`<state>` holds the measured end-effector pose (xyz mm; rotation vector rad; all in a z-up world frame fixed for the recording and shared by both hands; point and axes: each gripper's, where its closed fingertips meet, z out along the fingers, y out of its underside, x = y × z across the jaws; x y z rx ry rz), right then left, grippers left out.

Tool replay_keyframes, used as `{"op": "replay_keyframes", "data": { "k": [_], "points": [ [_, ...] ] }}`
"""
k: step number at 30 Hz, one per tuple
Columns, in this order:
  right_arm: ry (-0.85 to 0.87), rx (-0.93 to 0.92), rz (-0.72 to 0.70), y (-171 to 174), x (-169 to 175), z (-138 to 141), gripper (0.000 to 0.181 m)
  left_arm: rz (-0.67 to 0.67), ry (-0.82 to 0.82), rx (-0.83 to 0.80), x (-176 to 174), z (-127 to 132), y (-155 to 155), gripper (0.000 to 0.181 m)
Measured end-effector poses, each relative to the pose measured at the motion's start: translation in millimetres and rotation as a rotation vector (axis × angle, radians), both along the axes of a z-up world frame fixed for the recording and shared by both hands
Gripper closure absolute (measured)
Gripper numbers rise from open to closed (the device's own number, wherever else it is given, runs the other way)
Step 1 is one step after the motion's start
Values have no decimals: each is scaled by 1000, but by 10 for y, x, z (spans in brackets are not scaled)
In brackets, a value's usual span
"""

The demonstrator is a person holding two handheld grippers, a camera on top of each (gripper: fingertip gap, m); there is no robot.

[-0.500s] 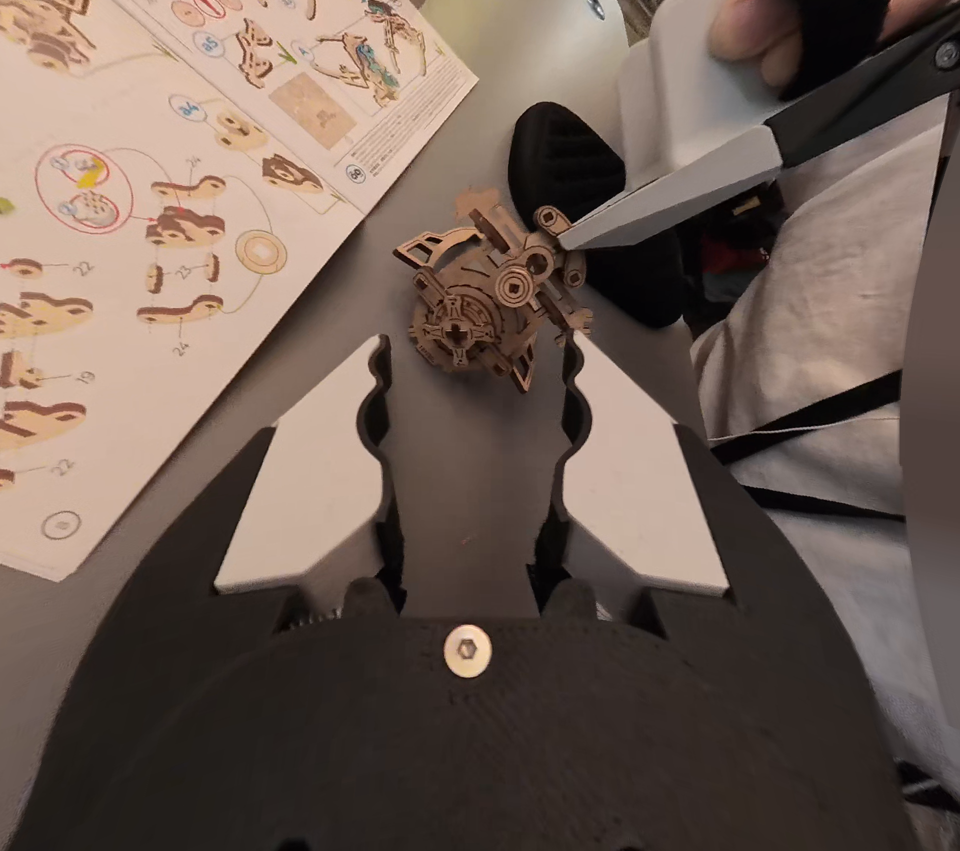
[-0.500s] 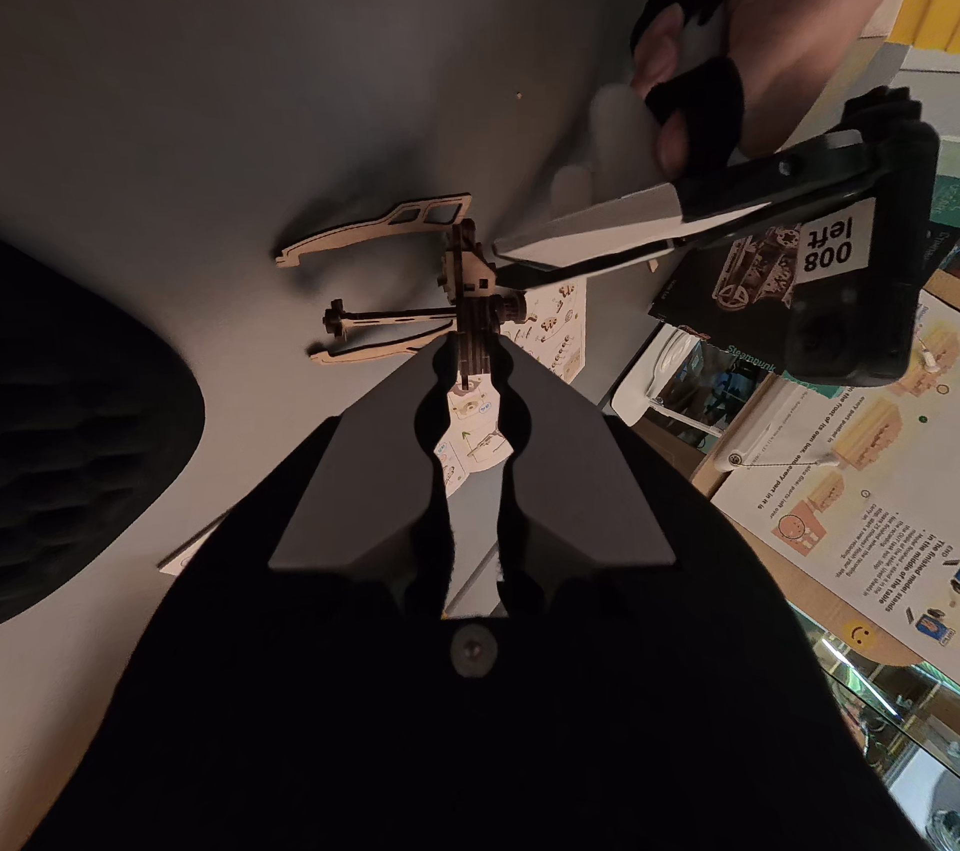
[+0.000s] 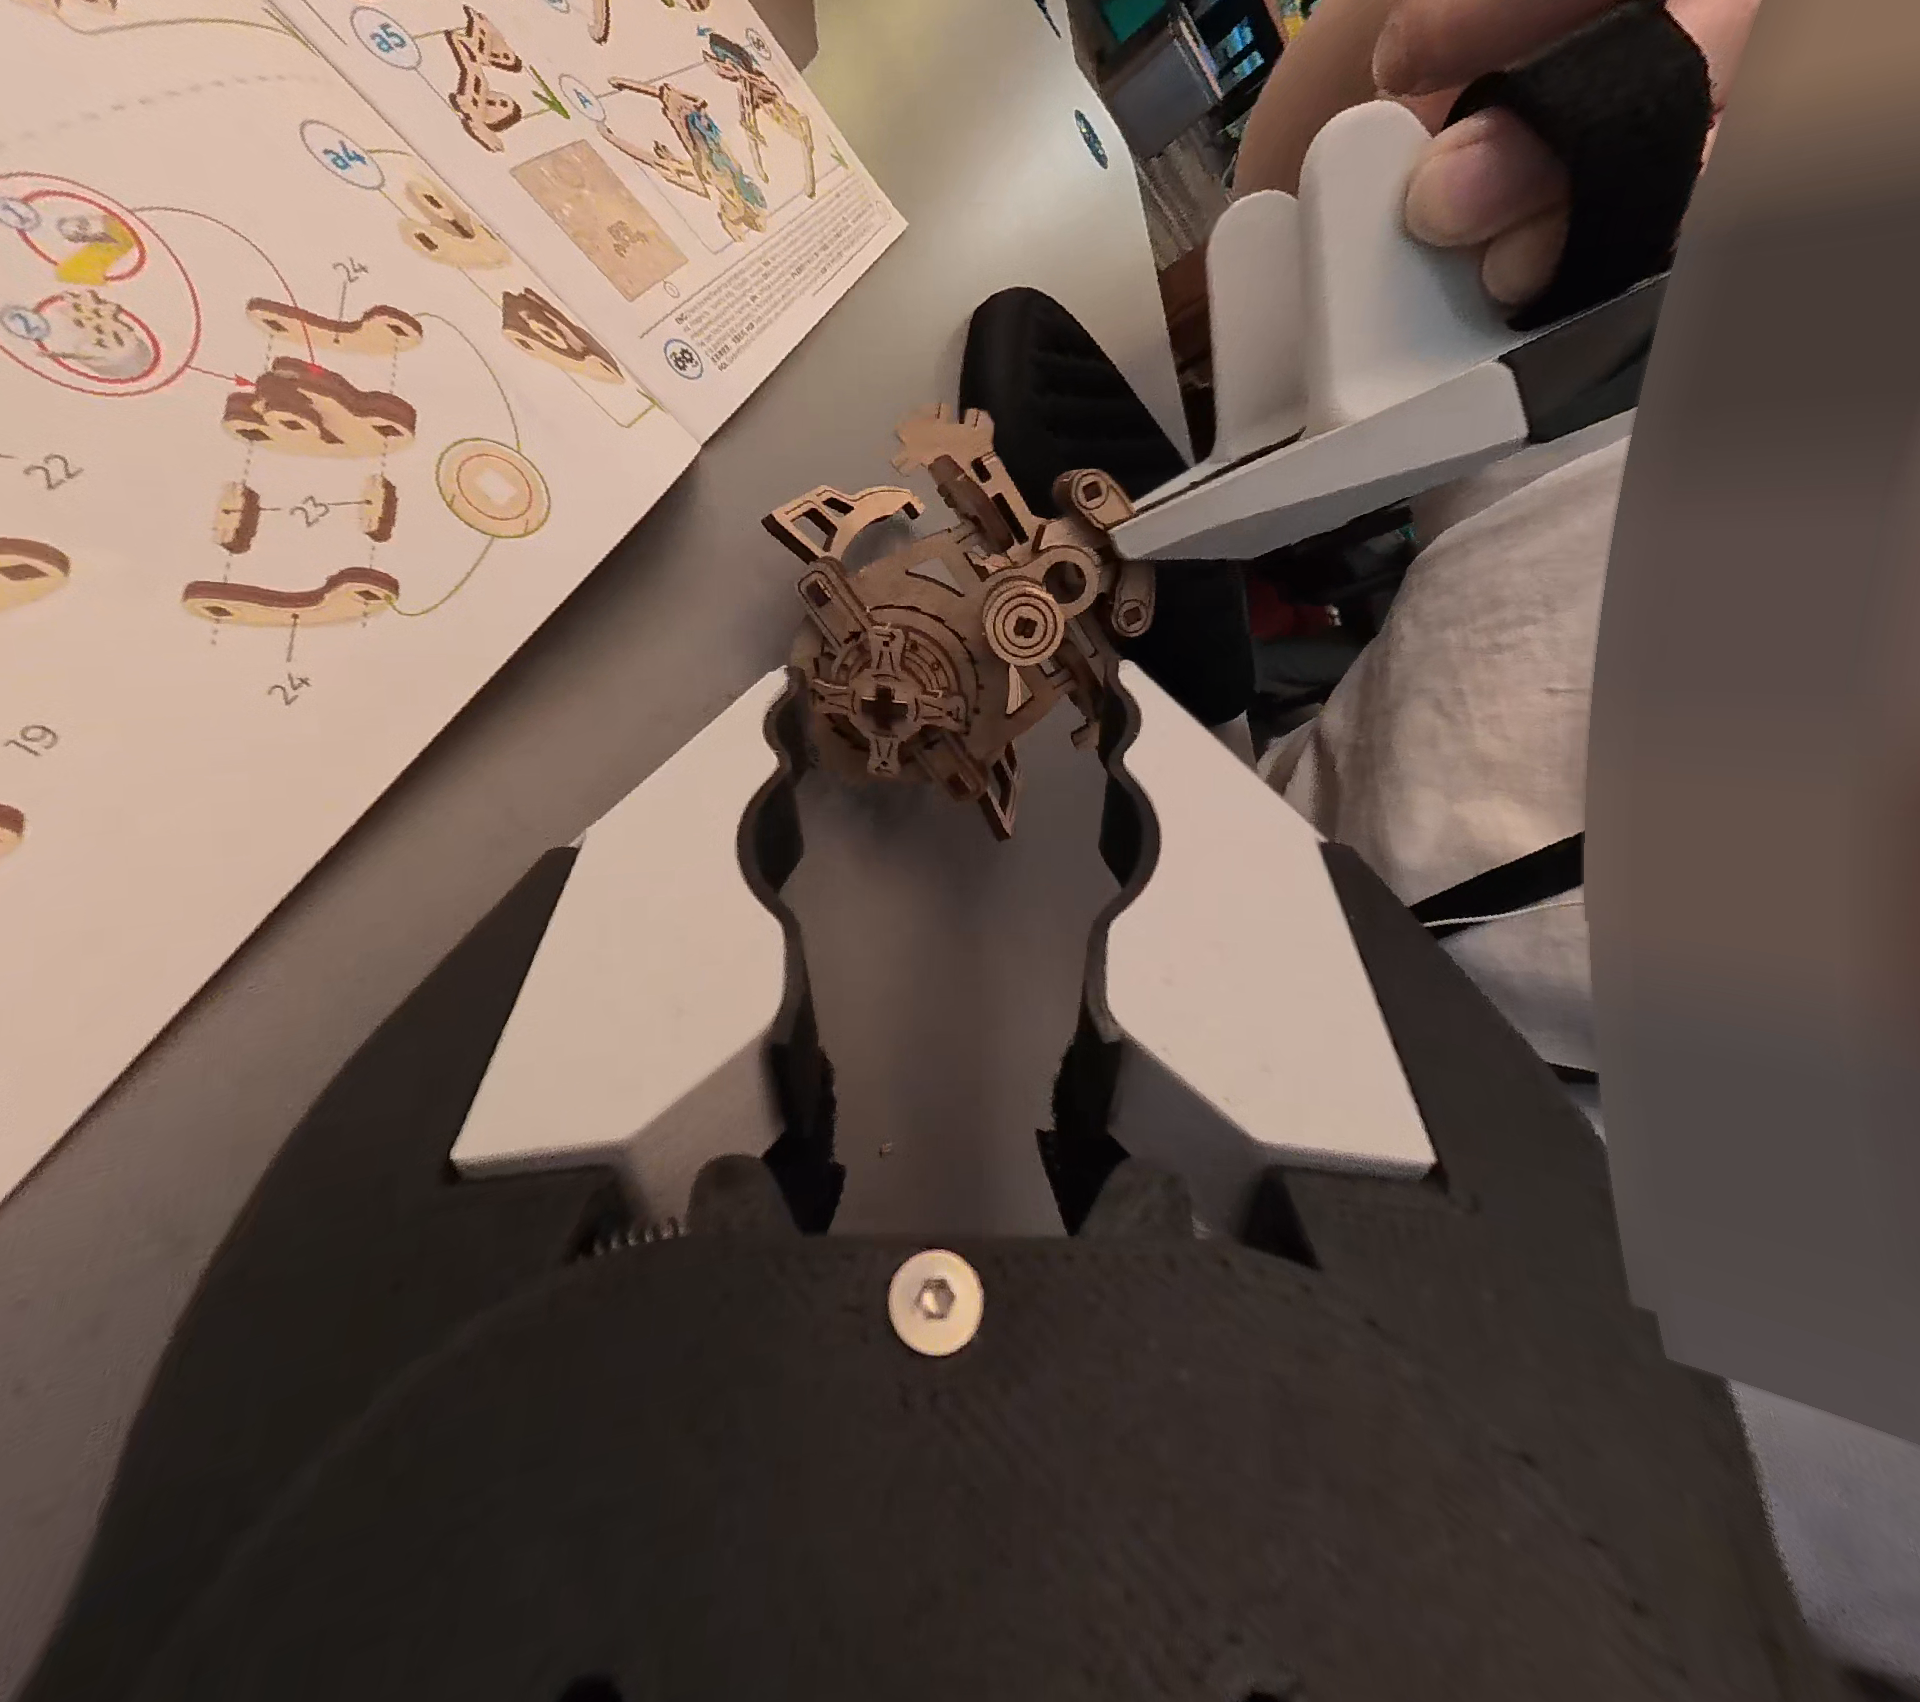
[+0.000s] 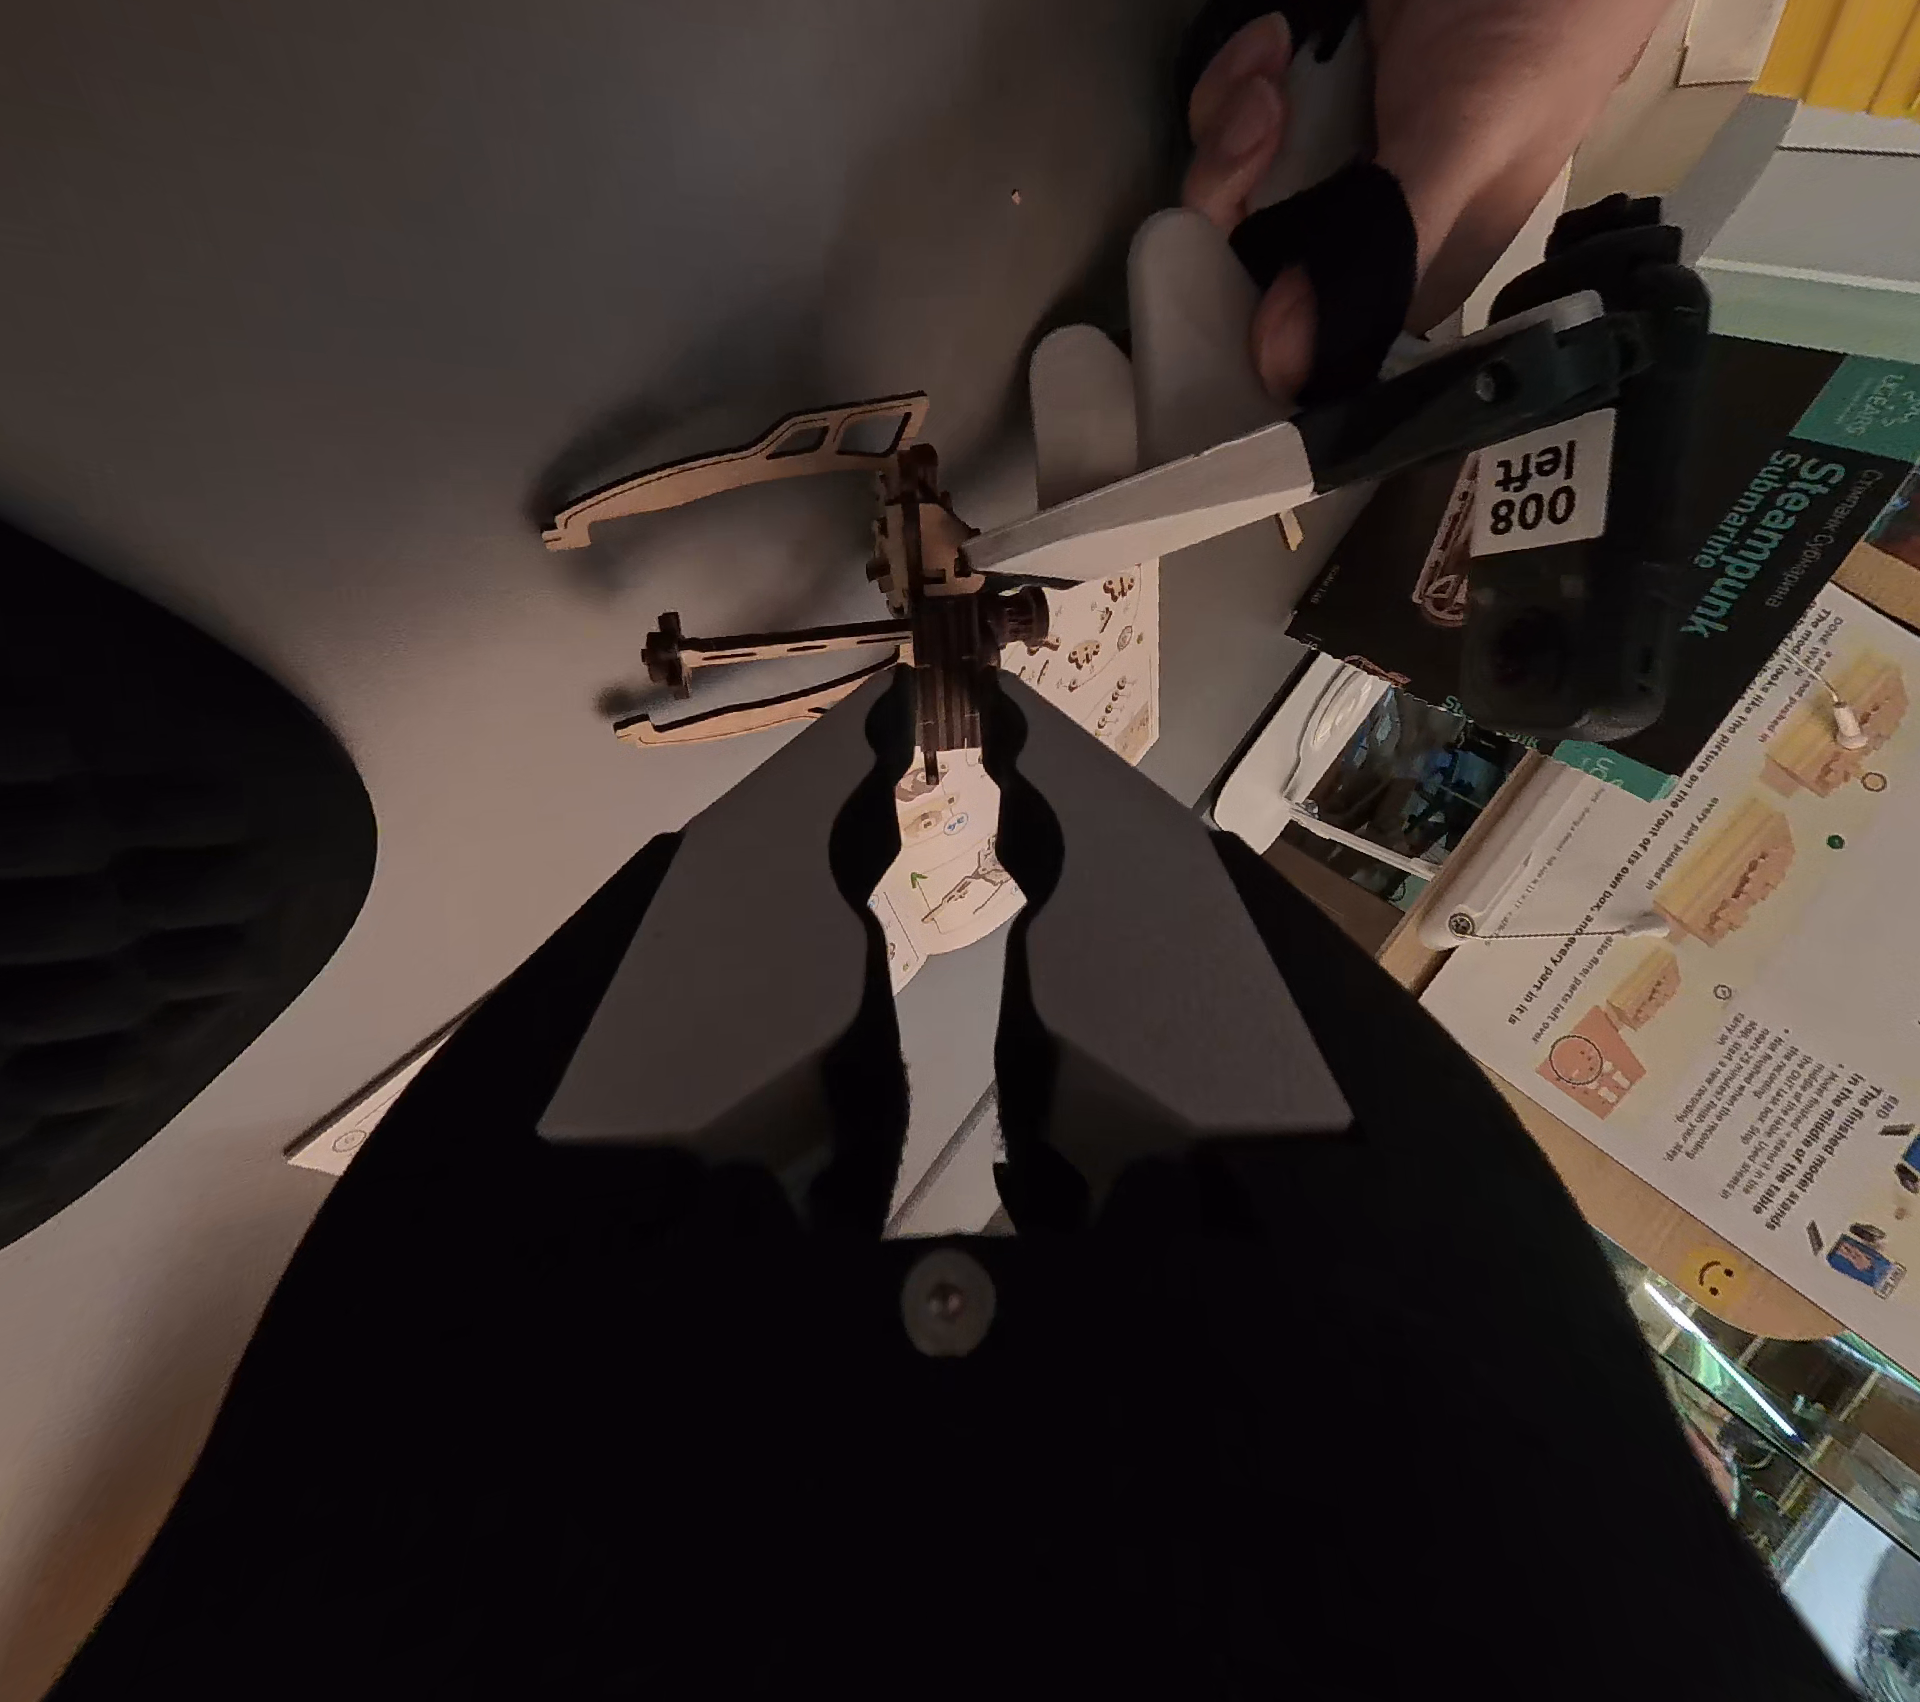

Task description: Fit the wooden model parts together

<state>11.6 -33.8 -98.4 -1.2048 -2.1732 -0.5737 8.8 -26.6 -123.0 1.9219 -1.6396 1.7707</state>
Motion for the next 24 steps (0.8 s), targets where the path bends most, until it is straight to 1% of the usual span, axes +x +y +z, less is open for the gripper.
{"op": "replay_keyframes", "data": {
  "k": [4, 14, 20, 24],
  "points": [
    [3, 4, -2, 13, 0, 6, 169, -1, -5, -36, 1, 9, 14, 128],
    [32, 48, -12, 8, -8, 16, 170, -4, -5, -41, -7, 11, 8, 128],
    [42, 56, -11, 7, -14, 15, 170, -16, 22, -105, -28, 13, -14, 126],
    [39, 60, -13, 15, -3, 24, 169, -29, 31, -101, -48, 10, -24, 125]
  ]
}}
